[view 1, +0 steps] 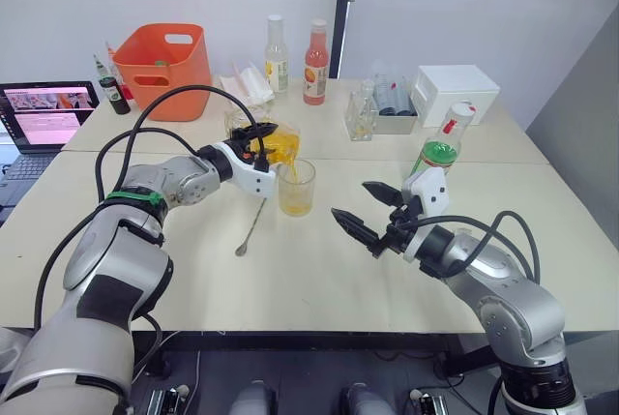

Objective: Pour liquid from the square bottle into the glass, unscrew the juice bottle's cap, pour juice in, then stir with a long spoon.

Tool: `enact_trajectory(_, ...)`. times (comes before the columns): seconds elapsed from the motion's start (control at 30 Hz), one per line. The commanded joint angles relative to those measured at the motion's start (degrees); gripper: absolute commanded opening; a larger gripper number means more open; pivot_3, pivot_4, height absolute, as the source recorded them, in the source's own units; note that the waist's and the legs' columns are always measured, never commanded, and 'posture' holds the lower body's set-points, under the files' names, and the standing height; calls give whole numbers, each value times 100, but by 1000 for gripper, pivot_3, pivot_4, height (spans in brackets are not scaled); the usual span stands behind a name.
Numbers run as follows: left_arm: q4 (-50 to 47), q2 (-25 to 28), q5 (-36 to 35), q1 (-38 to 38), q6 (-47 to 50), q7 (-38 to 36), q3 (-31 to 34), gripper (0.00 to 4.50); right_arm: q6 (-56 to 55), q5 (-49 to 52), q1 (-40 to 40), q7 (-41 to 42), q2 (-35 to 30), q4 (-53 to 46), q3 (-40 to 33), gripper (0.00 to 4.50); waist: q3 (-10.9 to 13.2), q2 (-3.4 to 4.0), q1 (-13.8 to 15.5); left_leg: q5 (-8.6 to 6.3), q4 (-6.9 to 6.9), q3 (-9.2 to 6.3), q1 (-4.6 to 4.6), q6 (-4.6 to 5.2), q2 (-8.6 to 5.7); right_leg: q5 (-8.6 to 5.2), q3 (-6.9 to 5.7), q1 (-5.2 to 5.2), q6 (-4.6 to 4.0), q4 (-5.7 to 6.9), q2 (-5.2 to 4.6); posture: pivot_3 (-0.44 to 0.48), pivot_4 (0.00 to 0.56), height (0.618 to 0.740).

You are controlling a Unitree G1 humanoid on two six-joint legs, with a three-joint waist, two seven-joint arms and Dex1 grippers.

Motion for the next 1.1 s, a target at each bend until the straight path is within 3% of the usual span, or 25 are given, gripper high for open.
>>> enact_trajectory(0.03,-168,113,-97,-458,11,365,110,2822,-13,115,-12,-24,22,-246,-111,4349,0,0,0,0,2,0,0,0,0,0,0,0,0,2,0,0,150,715)
enact_trajectory(0.6,-87,4,-210,-372,-8,10,226,2822,-21,131,23,-64,22,-288,-130,4349,0,0,-1,0,8,0,0,0,0,0,0,-1,0,13,0,0,150,715)
enact_trajectory(1.1,-107,-163,-1684,10,-54,-1666,1187,2822,4,119,63,-79,20,-286,-114,4349,0,0,-6,0,9,-1,1,0,0,0,0,-1,0,15,0,0,150,715)
